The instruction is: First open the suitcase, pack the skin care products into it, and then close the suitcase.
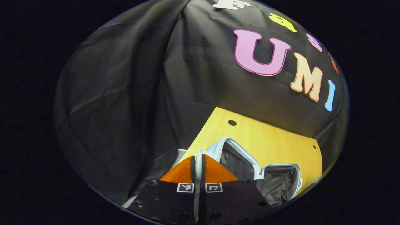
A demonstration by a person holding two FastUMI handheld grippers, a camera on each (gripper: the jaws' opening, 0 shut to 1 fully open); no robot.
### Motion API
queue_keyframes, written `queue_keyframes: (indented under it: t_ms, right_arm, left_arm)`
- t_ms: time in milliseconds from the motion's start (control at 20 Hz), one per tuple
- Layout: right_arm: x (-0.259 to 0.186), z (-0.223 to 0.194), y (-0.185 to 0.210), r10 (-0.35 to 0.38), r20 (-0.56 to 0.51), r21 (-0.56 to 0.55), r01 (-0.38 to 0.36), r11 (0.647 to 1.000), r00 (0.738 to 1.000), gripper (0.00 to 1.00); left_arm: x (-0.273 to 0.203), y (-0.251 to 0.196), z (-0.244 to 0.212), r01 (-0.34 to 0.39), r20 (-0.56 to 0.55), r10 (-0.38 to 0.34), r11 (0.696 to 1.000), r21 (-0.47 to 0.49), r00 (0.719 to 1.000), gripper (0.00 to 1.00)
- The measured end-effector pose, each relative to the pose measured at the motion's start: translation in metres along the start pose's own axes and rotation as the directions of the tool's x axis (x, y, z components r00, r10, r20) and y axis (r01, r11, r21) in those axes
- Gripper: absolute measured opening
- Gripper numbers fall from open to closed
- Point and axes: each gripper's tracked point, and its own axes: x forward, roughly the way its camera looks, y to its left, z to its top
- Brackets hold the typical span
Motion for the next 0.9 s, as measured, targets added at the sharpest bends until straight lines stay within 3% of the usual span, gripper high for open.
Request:
queue_keyframes:
  t_ms: [350, 500, 550, 750, 900]
  right_arm:
    - [0.001, -0.006, -0.004, -0.022, -0.022, -0.014, 0.022, 1.000, 1.000, 0.98]
    - [-0.001, -0.005, -0.007, -0.035, -0.031, -0.015, 0.034, 0.999, 0.999, 0.98]
    - [-0.002, -0.004, -0.008, -0.037, -0.031, -0.011, 0.037, 0.999, 0.999, 0.98]
    - [-0.007, 0.006, -0.008, -0.028, -0.004, 0.004, 0.028, 1.000, 1.000, 0.98]
    - [-0.012, 0.017, -0.015, -0.012, 0.045, 0.017, 0.011, 1.000, 0.999, 1.00]
  left_arm:
    - [0.035, 0.032, -0.037, -0.092, -0.036, 0.091, 0.995, -0.035, 0.995, 0.00]
    - [0.037, 0.056, -0.049, -0.189, -0.016, 0.189, 0.976, -0.105, 0.982, 0.13]
    - [0.033, 0.056, -0.043, -0.181, 0.030, 0.188, 0.971, -0.154, 0.982, 0.14]
    - [0.010, 0.054, -0.004, -0.172, 0.200, 0.216, 0.961, -0.217, 0.956, 0.82]
    - [-0.016, 0.034, 0.023, -0.169, 0.310, 0.222, 0.967, -0.188, 0.925, 0.84]
